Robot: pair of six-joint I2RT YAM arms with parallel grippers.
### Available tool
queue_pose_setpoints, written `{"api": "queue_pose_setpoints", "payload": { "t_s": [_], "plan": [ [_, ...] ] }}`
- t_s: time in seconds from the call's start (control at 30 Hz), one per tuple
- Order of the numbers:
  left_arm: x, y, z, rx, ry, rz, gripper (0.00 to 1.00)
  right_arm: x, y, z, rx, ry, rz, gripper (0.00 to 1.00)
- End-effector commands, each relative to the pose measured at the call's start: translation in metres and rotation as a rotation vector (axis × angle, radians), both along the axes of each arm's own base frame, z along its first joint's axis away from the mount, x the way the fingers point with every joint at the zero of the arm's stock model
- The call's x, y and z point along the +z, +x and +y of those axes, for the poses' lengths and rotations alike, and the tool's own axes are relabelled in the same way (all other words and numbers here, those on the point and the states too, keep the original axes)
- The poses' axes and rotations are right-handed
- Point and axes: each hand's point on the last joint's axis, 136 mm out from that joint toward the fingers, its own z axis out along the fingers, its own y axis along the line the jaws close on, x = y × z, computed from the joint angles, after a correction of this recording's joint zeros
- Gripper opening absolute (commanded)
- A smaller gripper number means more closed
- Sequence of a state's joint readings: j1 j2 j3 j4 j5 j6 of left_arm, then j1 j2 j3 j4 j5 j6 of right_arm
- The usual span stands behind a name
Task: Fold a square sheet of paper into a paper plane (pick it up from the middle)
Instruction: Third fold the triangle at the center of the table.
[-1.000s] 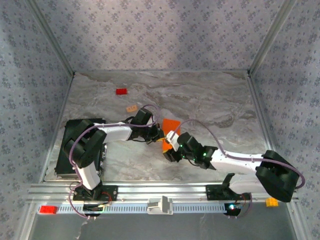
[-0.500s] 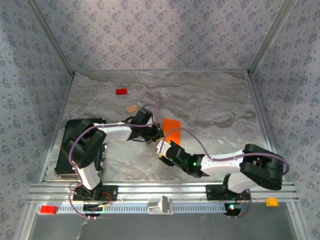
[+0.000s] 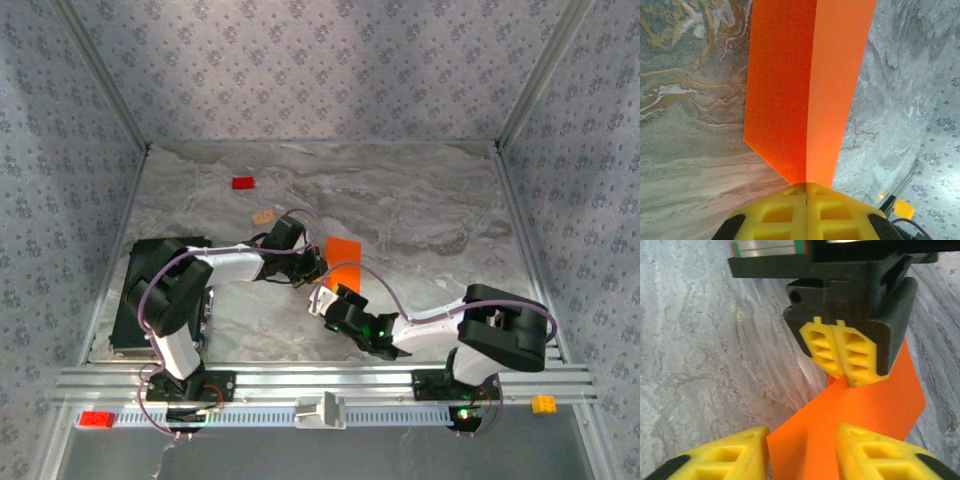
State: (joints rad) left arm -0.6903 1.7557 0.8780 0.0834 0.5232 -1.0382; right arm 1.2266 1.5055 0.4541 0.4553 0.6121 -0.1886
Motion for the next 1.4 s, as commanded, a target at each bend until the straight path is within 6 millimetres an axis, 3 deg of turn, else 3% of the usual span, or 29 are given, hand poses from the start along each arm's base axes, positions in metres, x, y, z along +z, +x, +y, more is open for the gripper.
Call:
{"api": "queue_pose_setpoints", "payload": {
  "t_s": [0.0,0.27,0.5,0.83,1.0,1.07,1.2,1.3,1.37],
  "plan": [
    [0.013,0.002,-0.003,-0.002,-0.022,-0.036,0.04,0.002,0.002,-0.005,-0.024,0.004,-0.026,0.33],
    [0.013,0.001,-0.002,0.000,-0.020,-0.037,0.04,0.006,0.001,-0.007,-0.030,0.022,-0.030,0.23],
    [0.012,0.001,-0.002,0.002,-0.016,-0.036,0.04,0.009,0.000,-0.007,-0.031,0.040,-0.020,0.21],
    [0.012,0.001,-0.001,0.003,-0.014,-0.038,0.04,0.006,0.001,-0.009,-0.039,0.035,0.005,0.08],
    [0.016,0.003,0.002,0.005,-0.001,-0.059,0.09,0.007,0.002,-0.010,-0.052,0.050,0.026,0.03],
    [0.017,0.003,0.005,0.007,0.014,-0.068,0.14,0.008,0.002,-0.011,-0.058,0.059,0.036,0.02],
    [0.023,0.006,0.012,0.022,0.044,-0.094,0.31,0.012,0.000,-0.010,-0.048,0.108,0.092,0.02],
    [0.031,0.010,0.024,0.049,0.089,-0.131,0.47,0.015,-0.003,-0.008,-0.027,0.190,0.191,0.02],
    [0.036,0.013,0.033,0.065,0.111,-0.155,0.52,0.018,-0.004,-0.005,-0.001,0.240,0.269,0.02]
  ]
}}
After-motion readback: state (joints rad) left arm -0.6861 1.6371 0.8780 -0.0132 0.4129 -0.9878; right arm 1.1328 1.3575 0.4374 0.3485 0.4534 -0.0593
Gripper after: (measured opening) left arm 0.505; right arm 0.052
